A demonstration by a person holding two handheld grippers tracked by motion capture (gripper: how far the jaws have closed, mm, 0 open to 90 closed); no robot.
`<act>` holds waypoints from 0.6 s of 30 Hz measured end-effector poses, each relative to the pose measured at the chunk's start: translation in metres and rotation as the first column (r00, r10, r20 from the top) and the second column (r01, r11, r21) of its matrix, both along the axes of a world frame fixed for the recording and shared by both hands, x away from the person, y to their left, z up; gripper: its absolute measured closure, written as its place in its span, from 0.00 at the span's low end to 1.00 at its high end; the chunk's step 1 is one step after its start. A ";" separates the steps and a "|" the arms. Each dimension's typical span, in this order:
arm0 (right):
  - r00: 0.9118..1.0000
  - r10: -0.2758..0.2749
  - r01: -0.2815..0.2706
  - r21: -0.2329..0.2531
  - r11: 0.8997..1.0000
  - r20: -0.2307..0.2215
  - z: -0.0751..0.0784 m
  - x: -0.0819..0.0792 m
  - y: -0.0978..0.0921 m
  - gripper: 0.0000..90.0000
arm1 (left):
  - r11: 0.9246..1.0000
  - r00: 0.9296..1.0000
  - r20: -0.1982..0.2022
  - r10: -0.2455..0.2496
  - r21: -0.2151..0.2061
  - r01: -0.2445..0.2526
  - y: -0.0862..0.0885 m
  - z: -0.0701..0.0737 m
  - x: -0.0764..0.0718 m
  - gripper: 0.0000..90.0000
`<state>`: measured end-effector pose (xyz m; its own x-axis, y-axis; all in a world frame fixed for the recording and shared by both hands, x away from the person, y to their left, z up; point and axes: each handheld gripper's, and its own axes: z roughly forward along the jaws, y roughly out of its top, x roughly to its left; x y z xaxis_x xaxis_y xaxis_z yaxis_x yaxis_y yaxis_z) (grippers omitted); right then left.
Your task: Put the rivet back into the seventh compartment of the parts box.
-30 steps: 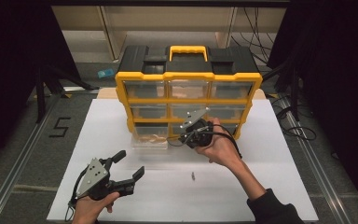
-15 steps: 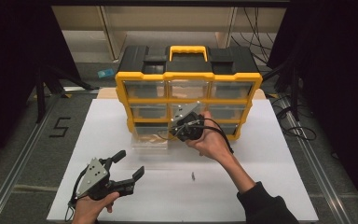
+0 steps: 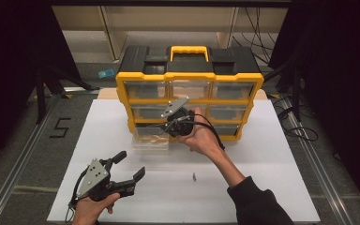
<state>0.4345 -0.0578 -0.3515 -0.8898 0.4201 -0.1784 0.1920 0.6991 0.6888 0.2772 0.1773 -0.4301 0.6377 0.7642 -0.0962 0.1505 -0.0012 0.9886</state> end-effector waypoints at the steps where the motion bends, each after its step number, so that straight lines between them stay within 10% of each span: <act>1: 1.000 0.004 -0.004 -0.003 1.000 0.001 -0.001 0.001 0.002 0.92 | 1.000 1.000 0.000 0.000 0.000 0.000 0.000 0.000 0.000 0.18; 14: 0.999 0.029 -0.030 -0.052 0.998 -0.033 -0.022 0.012 0.031 0.92 | 1.000 1.000 0.001 -0.001 -0.002 0.001 0.000 0.000 0.000 0.18; 18: 0.998 -0.003 -0.002 -0.071 0.997 -0.066 -0.029 0.013 0.038 0.77 | 1.000 1.000 0.001 -0.002 -0.004 0.002 0.000 0.000 0.000 0.18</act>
<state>0.4478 -0.0200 -0.3806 -0.9004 0.4091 -0.1482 0.2362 0.7456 0.6231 0.2769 0.1776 -0.4298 0.6390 0.7628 -0.0991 0.1500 0.0029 0.9887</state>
